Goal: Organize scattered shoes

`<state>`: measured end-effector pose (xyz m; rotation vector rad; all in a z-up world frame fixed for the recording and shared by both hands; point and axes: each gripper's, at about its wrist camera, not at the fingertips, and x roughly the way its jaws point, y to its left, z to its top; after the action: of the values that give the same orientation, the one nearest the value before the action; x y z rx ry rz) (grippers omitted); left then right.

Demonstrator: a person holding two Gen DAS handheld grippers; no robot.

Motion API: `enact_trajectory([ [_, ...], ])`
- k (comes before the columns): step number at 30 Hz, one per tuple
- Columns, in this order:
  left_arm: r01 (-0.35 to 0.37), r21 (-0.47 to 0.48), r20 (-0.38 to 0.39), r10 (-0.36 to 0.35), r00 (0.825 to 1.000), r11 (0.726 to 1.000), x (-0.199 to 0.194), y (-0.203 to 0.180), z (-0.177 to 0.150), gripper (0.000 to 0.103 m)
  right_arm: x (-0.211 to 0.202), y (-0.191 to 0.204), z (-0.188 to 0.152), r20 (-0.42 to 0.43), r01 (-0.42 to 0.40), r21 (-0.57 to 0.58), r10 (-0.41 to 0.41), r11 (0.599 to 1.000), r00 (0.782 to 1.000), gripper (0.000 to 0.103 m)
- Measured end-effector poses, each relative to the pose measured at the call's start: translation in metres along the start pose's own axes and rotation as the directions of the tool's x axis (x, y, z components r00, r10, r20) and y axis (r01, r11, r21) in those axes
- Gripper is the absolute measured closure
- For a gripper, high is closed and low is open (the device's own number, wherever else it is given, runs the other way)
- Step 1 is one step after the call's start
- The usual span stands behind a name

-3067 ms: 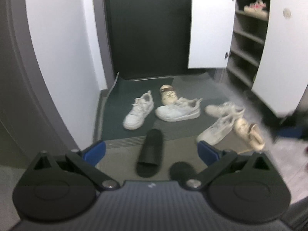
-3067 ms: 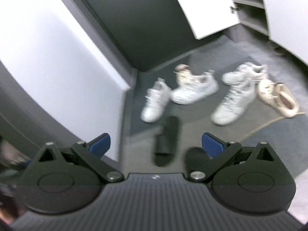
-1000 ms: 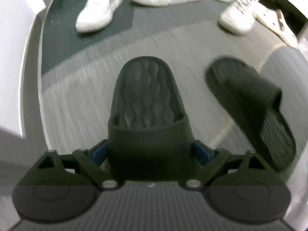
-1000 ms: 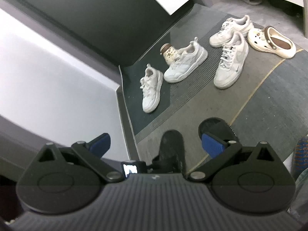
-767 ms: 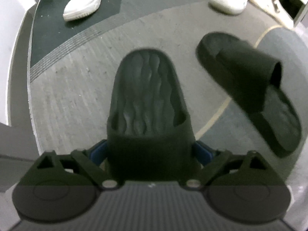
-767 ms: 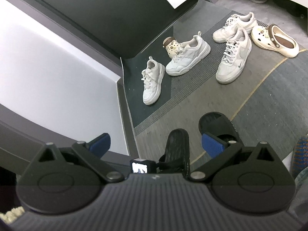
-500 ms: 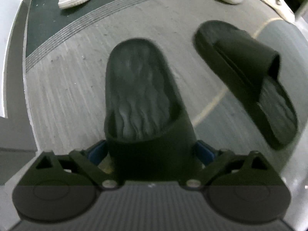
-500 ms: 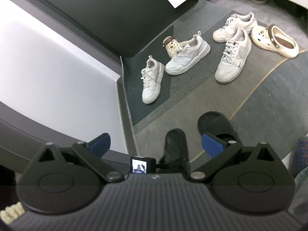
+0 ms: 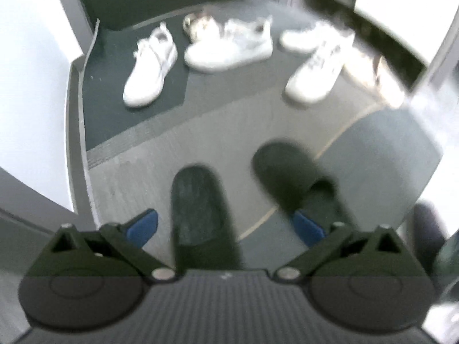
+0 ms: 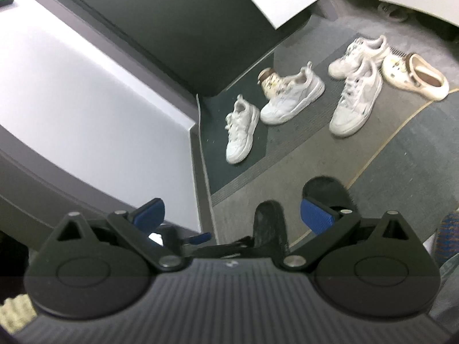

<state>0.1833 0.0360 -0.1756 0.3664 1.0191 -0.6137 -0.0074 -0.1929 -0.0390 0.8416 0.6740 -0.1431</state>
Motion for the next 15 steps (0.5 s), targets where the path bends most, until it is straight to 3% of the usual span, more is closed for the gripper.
enact_trajectory([
  [2, 0.001, -0.027, 0.044, 0.0, 0.999, 1.0, -0.031, -0.009, 0.013, 0.001, -0.006, -0.003, 0.001, 0.019, 0.007, 0.005, -0.007, 1.0, 1.0, 0.0],
  [7, -0.083, -0.072, 0.11, 0.091, 0.99, 0.994, -0.092, -0.016, 0.029, 0.001, -0.016, -0.018, 0.0, 0.043, 0.013, 0.03, -0.014, 0.999, 0.999, 0.0],
  [15, -0.151, -0.161, 0.229, 0.186, 0.955, 0.975, -0.177, -0.022, 0.043, 0.0, -0.004, -0.023, -0.017, -0.022, 0.039, -0.024, -0.04, 0.999, 0.999, 0.0],
])
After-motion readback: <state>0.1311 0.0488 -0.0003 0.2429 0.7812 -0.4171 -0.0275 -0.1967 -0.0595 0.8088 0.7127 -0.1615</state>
